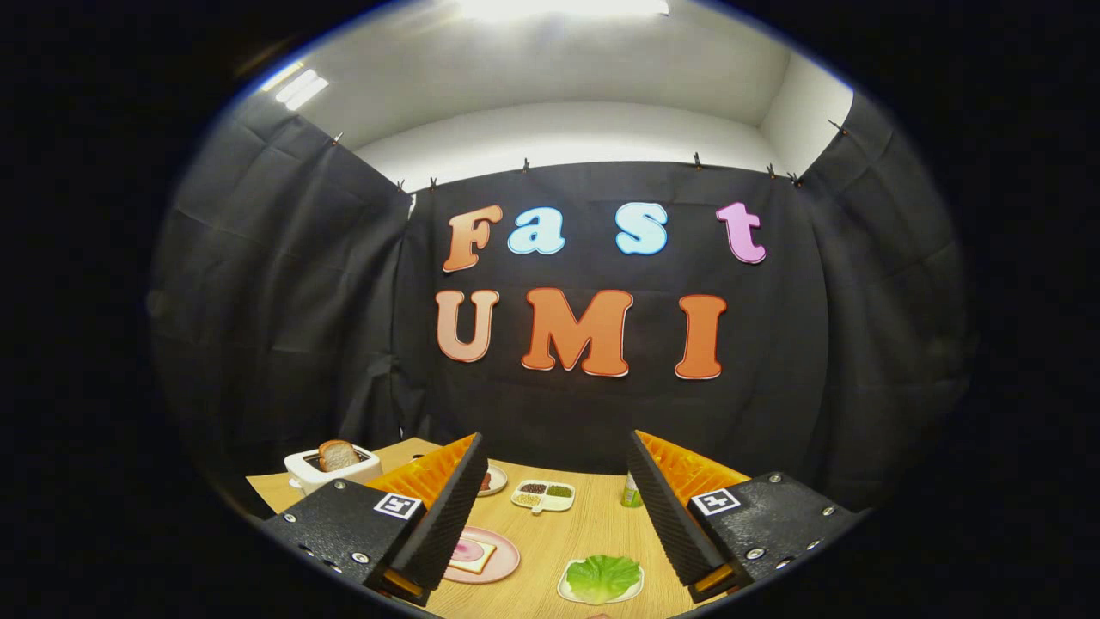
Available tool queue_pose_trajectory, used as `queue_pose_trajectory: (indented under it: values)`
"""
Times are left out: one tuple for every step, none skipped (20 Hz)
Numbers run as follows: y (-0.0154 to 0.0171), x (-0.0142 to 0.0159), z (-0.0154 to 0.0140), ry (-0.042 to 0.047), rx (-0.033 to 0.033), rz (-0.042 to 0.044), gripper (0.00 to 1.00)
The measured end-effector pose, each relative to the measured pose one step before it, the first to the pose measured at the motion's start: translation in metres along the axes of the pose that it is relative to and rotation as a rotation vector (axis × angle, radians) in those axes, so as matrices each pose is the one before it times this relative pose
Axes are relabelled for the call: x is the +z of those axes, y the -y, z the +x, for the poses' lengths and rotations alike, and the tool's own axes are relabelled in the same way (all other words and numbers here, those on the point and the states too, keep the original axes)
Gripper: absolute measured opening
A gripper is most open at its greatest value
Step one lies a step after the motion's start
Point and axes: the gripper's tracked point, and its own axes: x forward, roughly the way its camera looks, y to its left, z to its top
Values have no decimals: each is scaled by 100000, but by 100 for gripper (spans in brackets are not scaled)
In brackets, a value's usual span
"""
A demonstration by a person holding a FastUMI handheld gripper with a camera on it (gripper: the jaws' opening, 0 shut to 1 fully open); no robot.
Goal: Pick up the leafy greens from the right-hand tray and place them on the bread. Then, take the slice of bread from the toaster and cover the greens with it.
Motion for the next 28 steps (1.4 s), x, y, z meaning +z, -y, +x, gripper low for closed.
queue_pose_trajectory:
  values:
    - [161, -678, 181, -2477, 293, 212, 98]
    - [84, -763, 207, -2914, 447, 117, 98]
    - [79, -581, 199, -2592, 749, 301, 98]
    - [5, -736, 302, -2852, 1041, -46, 98]
    - [121, -625, 263, -2797, 836, 37, 98]
    - [140, -793, 375, -3243, 924, -33, 98]
    - [32, -706, 388, -3137, 1272, 334, 98]
    - [4, -801, 414, -3707, 1470, 517, 98]
    - [-148, -1016, 371, -3964, 1888, 520, 98]
    - [31, -767, 517, -3628, 1137, 716, 98]
    - [167, -782, 372, -3958, 476, 208, 98]
    - [294, -703, 541, -3203, -7, 83, 98]
    - [246, -521, 426, -2835, -29, -320, 99]
    - [252, -637, 509, -2740, 59, -365, 99]
    - [251, -425, 586, -2438, 263, -211, 99]
    - [374, -682, 715, -2889, 240, 57, 99]
    - [370, -698, 710, -2935, 155, 1067, 98]
    - [346, -844, 775, -3730, 343, 1383, 99]
    - [325, -660, 715, -3768, 641, 1743, 99]
    - [220, -766, 754, -4167, 1030, 1537, 99]
    - [387, -628, 731, -3667, 455, 1572, 99]
    - [502, -655, 874, -3566, -109, 1215, 99]
    - [604, -892, 885, -4396, -488, 785, 99]
    - [641, -823, 874, -4108, -979, 649, 99]
    - [663, -732, 946, -3850, -1161, 840, 99]
    - [417, -616, 1056, -3862, -578, 1172, 99]
    - [304, -865, 807, -3562, -184, 984, 99]
    - [268, -435, 952, -2675, -74, 1025, 99]
